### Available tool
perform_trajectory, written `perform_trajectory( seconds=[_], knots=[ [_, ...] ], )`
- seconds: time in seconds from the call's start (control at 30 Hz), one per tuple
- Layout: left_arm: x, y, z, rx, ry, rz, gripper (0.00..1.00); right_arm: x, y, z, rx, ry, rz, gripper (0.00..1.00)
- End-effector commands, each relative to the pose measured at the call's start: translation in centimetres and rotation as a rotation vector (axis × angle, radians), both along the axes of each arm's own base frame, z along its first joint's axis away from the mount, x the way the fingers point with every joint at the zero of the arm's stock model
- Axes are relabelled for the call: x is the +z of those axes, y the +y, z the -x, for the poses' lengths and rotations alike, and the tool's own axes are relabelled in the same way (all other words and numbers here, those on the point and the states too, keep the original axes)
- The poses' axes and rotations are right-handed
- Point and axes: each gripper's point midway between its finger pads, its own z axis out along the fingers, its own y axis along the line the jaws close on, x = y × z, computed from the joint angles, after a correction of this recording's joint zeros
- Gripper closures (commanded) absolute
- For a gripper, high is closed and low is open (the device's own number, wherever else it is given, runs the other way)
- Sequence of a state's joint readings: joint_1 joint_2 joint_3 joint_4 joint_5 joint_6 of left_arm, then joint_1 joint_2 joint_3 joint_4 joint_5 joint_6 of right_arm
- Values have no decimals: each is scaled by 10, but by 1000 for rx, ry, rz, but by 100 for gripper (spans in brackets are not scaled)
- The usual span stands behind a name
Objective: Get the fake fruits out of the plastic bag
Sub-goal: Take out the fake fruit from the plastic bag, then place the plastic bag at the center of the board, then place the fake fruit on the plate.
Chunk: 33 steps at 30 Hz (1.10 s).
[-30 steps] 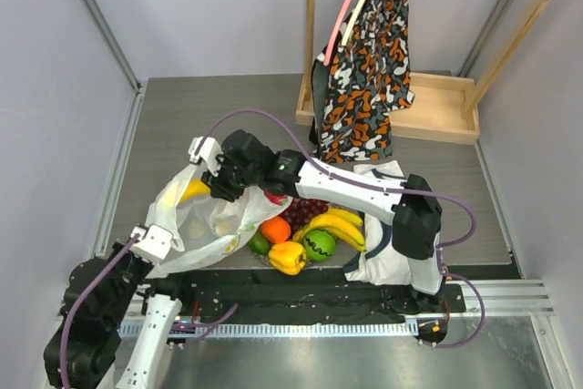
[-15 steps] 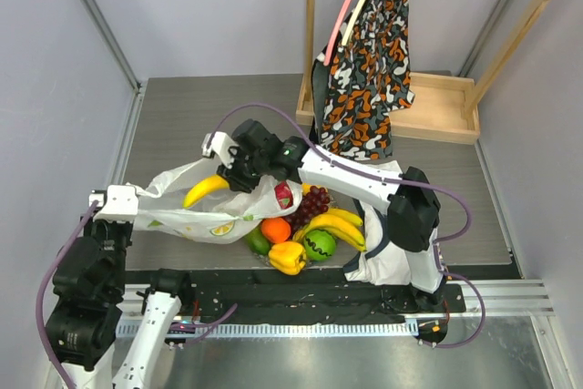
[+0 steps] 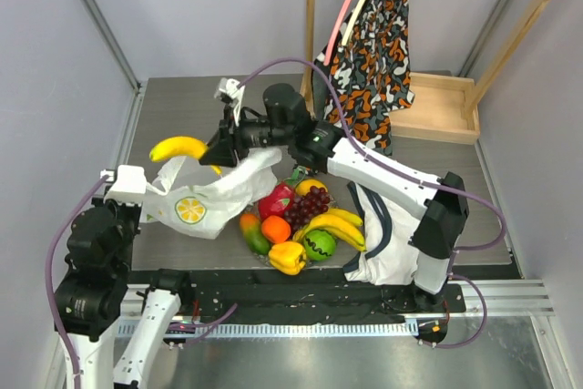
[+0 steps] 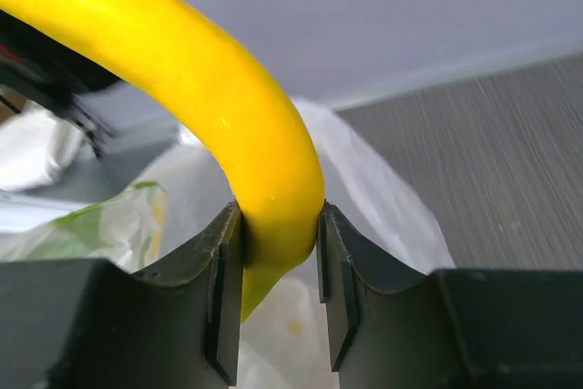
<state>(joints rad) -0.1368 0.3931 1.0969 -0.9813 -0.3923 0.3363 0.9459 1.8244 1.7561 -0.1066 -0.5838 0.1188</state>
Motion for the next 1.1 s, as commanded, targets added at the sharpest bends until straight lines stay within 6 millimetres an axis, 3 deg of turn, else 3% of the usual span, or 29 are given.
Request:
perform_trajectory(
  seconds=[0.0,0.07,0.13,0.2,0.23,0.33,0.37,0.4,0.5,0.53,0.57,0.6,0.63,0.67,0.7,0.73,0.8,0.83,0.87,0.93,1.0,1.03,1.07],
  knots=[
    [-5,-6,-13,1,19,54,100,116,-11,33,110,34,-314,95],
    [-1,-7,-15,1,7,70,100,133,-12,27,86,9,-363,95],
    [3,-11,-15,-14,-6,89,100,135,-9,11,18,-31,-373,95],
    [13,-13,-14,-17,-33,112,100,141,-1,-7,-33,-75,-379,95],
    [18,-12,-13,-8,-47,121,100,138,1,-29,-133,-116,-348,95],
    [43,-8,-9,17,-130,138,100,161,8,-70,-273,-202,-387,95],
    [53,1,-4,79,-167,136,100,194,-3,-79,-295,-236,-457,95],
    [61,8,0,128,-202,140,100,191,2,-89,-295,-226,-462,95],
    [95,19,11,212,-300,162,100,230,-25,-81,-266,-340,-505,96],
    [100,21,12,230,-309,168,100,231,-33,-80,-270,-366,-489,95],
    [113,24,20,255,-348,165,100,203,-36,-87,-276,-395,-413,95],
    [116,26,23,273,-355,163,100,220,-62,-78,-304,-442,-420,96],
    [119,31,28,310,-369,156,100,211,-74,-80,-333,-462,-375,96],
    [118,35,31,334,-367,142,100,169,-77,-91,-365,-446,-276,97],
    [117,39,32,353,-365,129,100,161,-94,-102,-427,-452,-242,99],
    [118,41,32,365,-373,117,100,134,-113,-97,-455,-415,-153,99],
    [110,50,30,405,-353,79,100,107,-140,-101,-522,-423,-49,99],
    [113,52,27,415,-370,72,100,78,-159,-94,-529,-393,34,99],
    [109,55,23,415,-345,47,100,66,-169,-88,-527,-398,75,99],
    [114,58,12,413,-350,26,100,21,-193,-70,-498,-411,203,99],
    [111,59,-2,397,-324,12,100,-9,-208,-55,-457,-413,298,99],
    [109,59,-7,393,-315,16,100,-36,-215,-47,-429,-393,353,99],
    [106,58,-12,388,-306,25,100,-40,-223,-39,-418,-406,368,99]
  ],
)
